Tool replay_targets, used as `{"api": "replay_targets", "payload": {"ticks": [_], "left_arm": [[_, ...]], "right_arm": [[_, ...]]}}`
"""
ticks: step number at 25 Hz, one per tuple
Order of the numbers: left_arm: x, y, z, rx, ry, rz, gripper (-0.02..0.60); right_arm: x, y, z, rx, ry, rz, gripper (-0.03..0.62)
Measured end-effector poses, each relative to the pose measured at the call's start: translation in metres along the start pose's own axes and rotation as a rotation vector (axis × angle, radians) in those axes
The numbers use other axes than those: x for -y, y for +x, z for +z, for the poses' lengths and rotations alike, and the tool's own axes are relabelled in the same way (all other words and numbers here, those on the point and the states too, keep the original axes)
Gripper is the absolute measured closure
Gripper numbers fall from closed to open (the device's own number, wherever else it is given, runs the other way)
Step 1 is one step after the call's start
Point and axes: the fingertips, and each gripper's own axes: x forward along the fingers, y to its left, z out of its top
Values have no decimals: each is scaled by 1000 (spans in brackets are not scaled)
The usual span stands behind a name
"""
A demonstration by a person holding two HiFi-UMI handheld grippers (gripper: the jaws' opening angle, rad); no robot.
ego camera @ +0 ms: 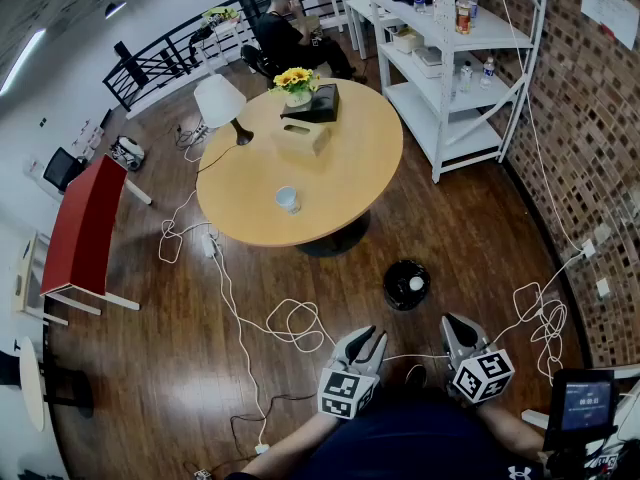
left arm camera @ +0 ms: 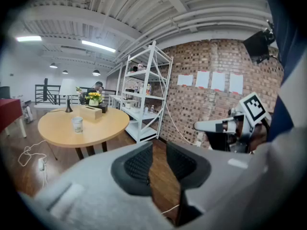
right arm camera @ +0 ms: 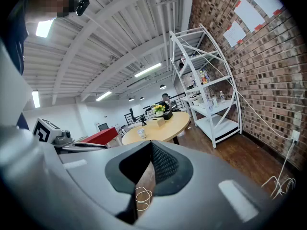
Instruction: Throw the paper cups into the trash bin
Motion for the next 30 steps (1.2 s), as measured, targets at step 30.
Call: {"api": "replay_targets", "payload": {"ticks": [30], "left_arm": [[-123, 71, 78, 106, -40, 303, 489]], "right_arm": [[89, 50, 49, 13, 8, 9, 583]]}}
